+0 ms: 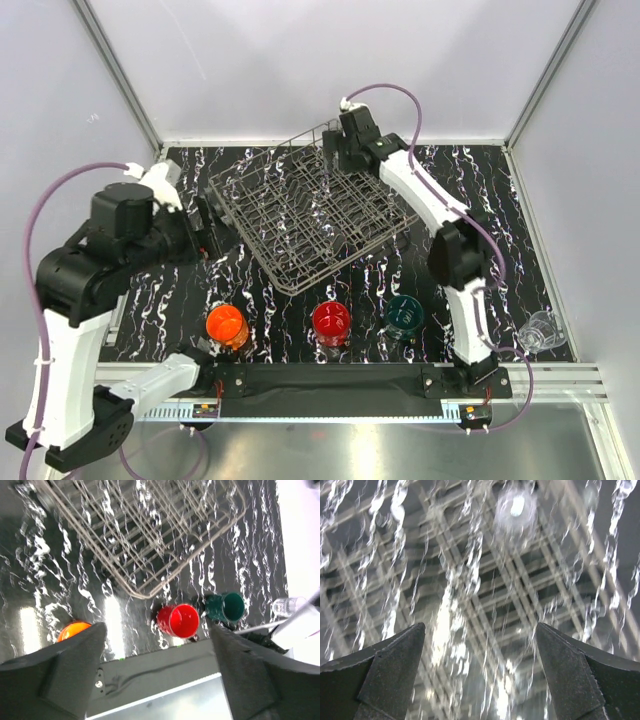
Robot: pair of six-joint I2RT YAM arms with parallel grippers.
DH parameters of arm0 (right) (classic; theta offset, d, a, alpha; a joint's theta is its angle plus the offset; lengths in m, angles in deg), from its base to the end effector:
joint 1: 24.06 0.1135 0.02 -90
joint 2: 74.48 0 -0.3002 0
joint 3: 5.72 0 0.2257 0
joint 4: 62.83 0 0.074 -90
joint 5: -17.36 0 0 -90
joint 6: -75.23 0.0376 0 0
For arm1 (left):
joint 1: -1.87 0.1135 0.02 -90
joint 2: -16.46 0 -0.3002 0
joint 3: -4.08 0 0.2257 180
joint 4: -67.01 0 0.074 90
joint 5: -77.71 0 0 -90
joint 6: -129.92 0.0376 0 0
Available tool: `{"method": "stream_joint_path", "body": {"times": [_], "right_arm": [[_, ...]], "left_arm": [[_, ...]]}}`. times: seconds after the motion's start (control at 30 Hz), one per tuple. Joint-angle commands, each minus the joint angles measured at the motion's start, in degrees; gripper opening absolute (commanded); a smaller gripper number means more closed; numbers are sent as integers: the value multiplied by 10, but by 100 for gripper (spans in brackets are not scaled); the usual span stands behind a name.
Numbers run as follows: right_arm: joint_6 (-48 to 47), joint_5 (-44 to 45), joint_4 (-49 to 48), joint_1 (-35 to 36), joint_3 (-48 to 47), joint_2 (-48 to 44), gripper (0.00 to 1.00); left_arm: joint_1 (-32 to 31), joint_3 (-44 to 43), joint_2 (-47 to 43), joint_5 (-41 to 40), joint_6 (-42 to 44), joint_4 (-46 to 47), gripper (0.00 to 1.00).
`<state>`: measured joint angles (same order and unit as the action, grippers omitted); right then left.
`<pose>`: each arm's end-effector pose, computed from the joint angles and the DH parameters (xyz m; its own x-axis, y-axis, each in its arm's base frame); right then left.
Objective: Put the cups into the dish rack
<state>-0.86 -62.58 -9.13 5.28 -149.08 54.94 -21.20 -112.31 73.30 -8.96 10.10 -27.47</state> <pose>0.4522 0.2466 0.3288 -0.6290 -0.0820 -0.7730 -0.2207 0.9724 0.0764 0.0558 -0.0262 0.4955 -0.6734 -0.2528 -0.6948 0.1155 0.8922 -0.4365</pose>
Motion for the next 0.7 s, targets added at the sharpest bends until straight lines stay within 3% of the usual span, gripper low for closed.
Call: {"method": "stream_joint_path", "body": {"times": [0.0, 0.1, 0.3, 0.37, 0.47, 0.67], "right_arm": [[25, -33, 23, 19, 119, -122, 100], [43, -94, 42, 19, 215, -225, 100], [124, -83, 155, 28, 346, -334, 100], [158, -87, 154, 28, 396, -412, 100], [200, -130, 129, 29, 504, -514, 100], [233, -159, 154, 30, 571, -634, 98]], "left_arm": [[2, 54, -14, 47, -29, -24, 88], [0, 128, -40, 76, -58, 7, 88], [1, 247, -67, 104, -136, 22, 82], [1, 299, -86, 102, -153, 25, 82], [0, 362, -119, 82, -209, 38, 82], [0, 434, -143, 18, -254, 37, 73]]}}
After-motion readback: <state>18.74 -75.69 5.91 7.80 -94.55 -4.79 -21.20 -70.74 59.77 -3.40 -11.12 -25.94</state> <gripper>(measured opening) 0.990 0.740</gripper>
